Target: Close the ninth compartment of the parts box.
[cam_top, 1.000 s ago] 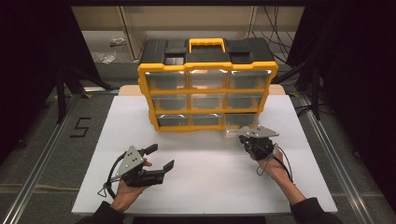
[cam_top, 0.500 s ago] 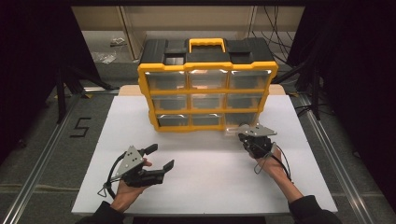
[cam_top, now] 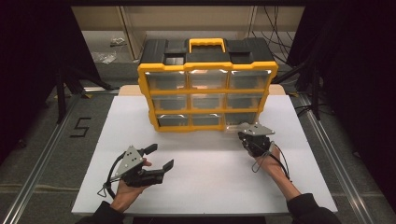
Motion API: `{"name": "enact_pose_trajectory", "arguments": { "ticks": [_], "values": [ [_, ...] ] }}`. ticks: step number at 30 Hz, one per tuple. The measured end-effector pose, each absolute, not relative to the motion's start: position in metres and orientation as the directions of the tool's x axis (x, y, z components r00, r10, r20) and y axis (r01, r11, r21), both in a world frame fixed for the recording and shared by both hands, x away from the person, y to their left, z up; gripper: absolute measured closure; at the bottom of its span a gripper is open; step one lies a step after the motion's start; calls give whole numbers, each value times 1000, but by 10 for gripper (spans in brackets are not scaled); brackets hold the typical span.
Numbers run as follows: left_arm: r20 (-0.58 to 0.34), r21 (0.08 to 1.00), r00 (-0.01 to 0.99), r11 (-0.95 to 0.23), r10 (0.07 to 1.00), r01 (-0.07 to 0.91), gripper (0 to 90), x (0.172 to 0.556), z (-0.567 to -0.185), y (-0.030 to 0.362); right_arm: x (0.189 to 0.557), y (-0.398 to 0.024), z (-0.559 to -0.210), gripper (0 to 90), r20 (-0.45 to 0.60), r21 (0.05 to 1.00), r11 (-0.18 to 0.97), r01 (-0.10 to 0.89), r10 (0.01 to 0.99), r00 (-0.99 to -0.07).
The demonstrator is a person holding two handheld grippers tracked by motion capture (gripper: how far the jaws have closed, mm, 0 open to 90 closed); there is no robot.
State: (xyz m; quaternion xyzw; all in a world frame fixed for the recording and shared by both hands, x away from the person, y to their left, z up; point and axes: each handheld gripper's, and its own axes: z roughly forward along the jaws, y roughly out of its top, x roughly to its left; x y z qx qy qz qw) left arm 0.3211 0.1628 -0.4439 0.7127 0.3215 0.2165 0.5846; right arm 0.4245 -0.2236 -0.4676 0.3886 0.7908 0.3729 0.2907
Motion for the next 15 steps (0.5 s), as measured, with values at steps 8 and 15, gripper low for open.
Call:
{"name": "enact_pose_trajectory", "arguments": {
  "ticks": [8,15],
  "values": [
    [-66,973,702,-110,709,204,177,321,-444,162,428,-225,-467,900,-178,821,415,392,839,-514],
    [-64,973,703,-113,708,203,177,320,-444,162,431,-226,-467,900,-178,824,407,395,846,-502]
  ]
}}
